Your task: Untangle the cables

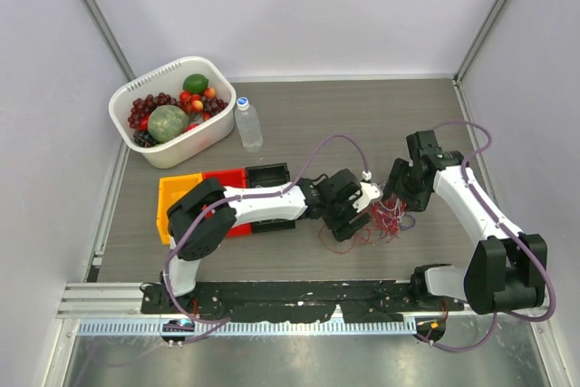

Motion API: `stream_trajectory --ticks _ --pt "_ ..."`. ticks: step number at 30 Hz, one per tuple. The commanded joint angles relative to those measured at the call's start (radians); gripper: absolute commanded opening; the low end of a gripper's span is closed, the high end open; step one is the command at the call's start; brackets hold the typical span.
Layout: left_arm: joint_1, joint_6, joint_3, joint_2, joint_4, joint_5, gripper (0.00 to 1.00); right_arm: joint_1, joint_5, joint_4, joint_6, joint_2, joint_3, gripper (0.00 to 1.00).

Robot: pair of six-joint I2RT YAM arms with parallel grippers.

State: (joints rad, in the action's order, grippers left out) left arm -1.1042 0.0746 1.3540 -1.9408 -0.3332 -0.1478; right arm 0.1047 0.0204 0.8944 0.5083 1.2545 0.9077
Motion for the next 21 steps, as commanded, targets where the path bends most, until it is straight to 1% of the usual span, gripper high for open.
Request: stream_trajectory --ticks 1,2,4,6,8,9,11,13,14,17,21 --pt "0.009 -0.072 0.063 -0.038 0.005 0.082 0.68 0.003 0.05 -0.031 0.018 0.019 -0.019 0.66" --pt "0.009 -0.102 0.077 -0.052 -0.007 0.089 0.64 0.003 0.053 -0.035 0.019 0.023 -0.029 0.66" --pt "0.009 -0.104 0.111 -0.073 -0.056 0.1 0.54 0.003 0.056 -0.043 0.022 0.022 -0.041 0.66" --pt "0.01 -0.085 0.102 -0.058 -0.055 0.103 0.48 0.003 0.067 -0.049 0.024 0.022 -0.047 0.66" --pt "0.009 -0.082 0.059 -0.017 -0.014 0.08 0.36 0.001 0.075 -0.052 0.026 0.022 -0.05 0.66" --pt "0.01 -0.053 0.037 0.005 -0.003 0.076 0.3 0.001 0.078 -0.054 0.026 0.023 -0.05 0.66" --pt "0.009 -0.036 0.013 0.042 0.003 0.06 0.21 0.001 0.085 -0.064 0.025 0.025 -0.056 0.66" --pt "0.01 -0.019 -0.009 0.084 0.006 0.054 0.09 0.001 0.099 -0.069 0.019 0.036 -0.062 0.66" --pt "0.01 -0.009 -0.019 0.106 0.011 0.045 0.01 0.001 0.105 -0.071 0.013 0.042 -0.066 0.66" --pt "0.009 0.02 -0.061 0.163 0.049 0.01 0.0 0.001 0.11 -0.071 0.006 0.043 -0.069 0.66" --pt "0.017 0.037 -0.064 0.2 0.053 -0.028 0.0 0.001 0.113 -0.068 -0.011 0.046 -0.07 0.66"
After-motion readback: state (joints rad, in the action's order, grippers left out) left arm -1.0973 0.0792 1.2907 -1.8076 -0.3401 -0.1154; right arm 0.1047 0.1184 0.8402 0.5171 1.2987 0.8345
